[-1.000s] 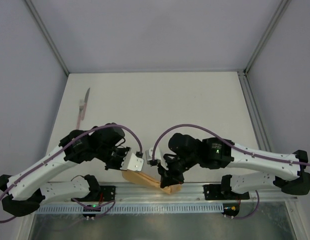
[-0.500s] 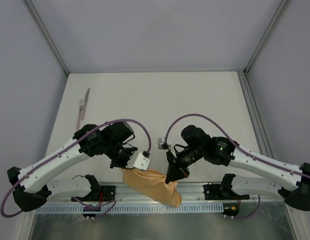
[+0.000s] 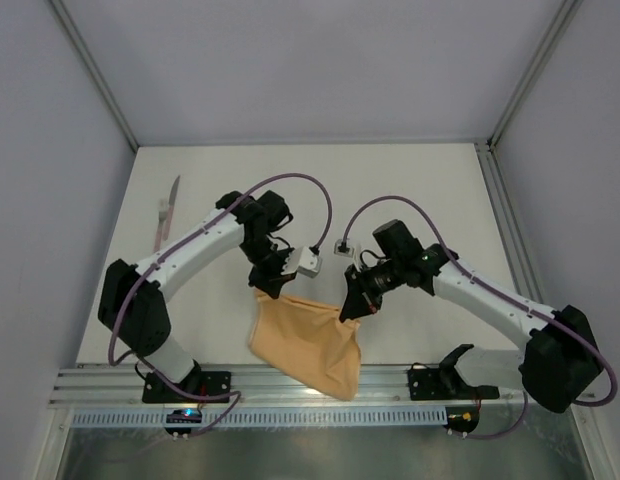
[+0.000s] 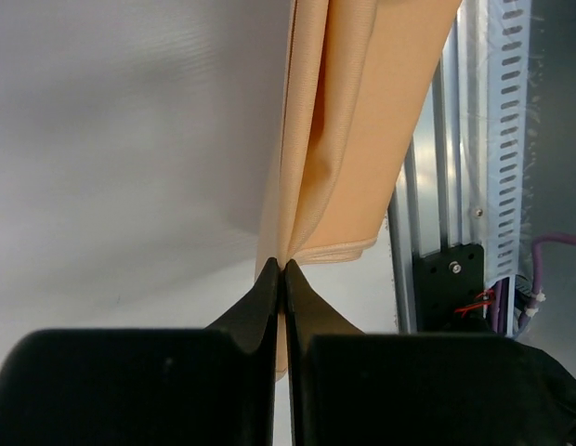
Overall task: Fold the napkin into a case and place the utensils inside
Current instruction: Turn over the upper triangle folded napkin at the center of the board.
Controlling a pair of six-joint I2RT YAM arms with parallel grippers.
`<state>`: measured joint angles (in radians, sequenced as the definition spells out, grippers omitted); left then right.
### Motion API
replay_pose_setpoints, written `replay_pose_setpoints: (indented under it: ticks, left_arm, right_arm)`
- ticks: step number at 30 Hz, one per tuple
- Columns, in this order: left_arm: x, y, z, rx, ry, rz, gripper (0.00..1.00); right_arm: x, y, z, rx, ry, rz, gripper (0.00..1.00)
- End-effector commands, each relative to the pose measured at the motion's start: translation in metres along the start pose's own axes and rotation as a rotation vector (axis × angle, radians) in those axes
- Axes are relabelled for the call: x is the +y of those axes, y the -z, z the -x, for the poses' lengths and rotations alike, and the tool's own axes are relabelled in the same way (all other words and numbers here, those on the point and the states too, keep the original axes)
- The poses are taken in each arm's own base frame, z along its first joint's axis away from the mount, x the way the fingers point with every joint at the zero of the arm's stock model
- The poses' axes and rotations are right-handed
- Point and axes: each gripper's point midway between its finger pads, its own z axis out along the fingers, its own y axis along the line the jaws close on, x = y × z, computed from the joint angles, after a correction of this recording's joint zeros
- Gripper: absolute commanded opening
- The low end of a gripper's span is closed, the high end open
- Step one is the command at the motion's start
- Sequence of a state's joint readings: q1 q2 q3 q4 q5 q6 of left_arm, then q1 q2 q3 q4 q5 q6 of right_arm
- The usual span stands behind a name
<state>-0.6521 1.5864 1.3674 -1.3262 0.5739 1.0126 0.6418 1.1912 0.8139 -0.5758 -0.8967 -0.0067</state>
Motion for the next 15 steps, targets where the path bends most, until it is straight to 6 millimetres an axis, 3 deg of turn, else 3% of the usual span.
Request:
replay_pose_setpoints:
  ticks: [1,4,6,7,9,15]
  left_arm:
    - [-0.047,0.02,-0.024,0.08,0.162,-0.231,0.0]
    - [-0.026,0.016,-0.03,0.061,0.219,-0.246,0.0]
    - [-0.012,0.016,-0.03,0.044,0.234,-0.231,0.0]
    - [-0.004,0.013,-0.034,0.044,0.262,-0.239,0.0]
    - [0.01,0.009,-0.034,0.036,0.268,-0.218,0.0]
    - [0.046,-0.011,-0.042,-0.003,0.372,-0.183,0.0]
  right_arm:
    - [-0.031,0.001,0.006,-0.003,-0.019,-0.016,0.03]
    - [-0.051,-0.001,0.005,0.024,-0.084,0.012,0.03]
    - [-0.067,0.003,0.016,0.014,-0.079,0.007,0.03]
    - [-0.077,-0.001,0.012,0.041,-0.133,0.017,0.03]
    - [-0.086,-0.002,0.027,0.03,-0.144,0.03,0.03]
    - [-0.138,-0.013,0.038,0.079,-0.194,-0.044,0.04]
